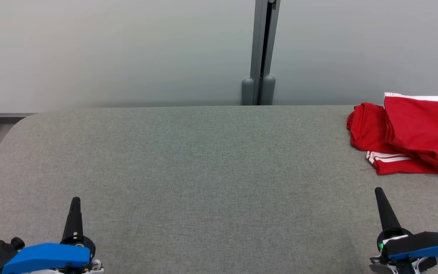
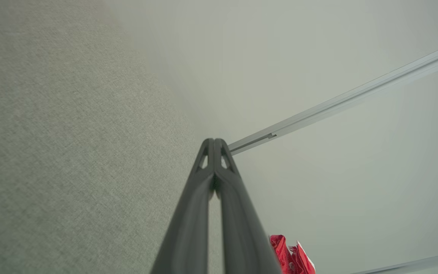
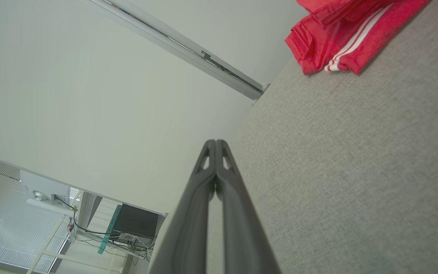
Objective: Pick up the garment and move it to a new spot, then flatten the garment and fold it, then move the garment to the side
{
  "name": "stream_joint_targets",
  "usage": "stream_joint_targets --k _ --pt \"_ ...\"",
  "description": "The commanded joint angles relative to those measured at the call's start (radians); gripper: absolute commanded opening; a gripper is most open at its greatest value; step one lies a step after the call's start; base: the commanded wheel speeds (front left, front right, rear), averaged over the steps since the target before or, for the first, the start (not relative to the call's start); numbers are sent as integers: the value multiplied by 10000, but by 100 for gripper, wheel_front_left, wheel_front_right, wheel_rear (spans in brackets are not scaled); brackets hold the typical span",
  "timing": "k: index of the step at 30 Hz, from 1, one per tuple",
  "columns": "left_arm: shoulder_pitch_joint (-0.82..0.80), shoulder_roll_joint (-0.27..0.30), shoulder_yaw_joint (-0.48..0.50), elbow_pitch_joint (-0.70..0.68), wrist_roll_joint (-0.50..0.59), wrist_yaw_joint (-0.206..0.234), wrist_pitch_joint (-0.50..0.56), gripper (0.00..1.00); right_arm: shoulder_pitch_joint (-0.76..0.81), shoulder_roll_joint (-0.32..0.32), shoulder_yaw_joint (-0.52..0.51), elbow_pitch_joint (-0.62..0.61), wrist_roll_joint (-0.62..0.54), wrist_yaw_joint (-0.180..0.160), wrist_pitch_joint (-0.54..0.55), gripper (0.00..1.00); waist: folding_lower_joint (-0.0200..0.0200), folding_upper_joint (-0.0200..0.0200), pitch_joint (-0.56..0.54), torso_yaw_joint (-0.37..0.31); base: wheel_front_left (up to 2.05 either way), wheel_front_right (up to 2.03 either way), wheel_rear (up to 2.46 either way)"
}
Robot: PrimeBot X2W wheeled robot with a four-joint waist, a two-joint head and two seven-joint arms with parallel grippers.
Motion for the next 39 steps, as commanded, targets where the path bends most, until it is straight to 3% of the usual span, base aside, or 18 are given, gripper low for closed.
stream_joint_targets --k 1,39 --pt "-286 27 101 -52 -222 -98 76 0 -267 -82 -34 -52 269 3 65 0 0 -1 2 -5 0 0 0" --pt "-900 -279 405 392 -3306 -388 747 0 -569 -109 -89 148 3685 3 633 0 -1 -1 93 -193 0 0 0"
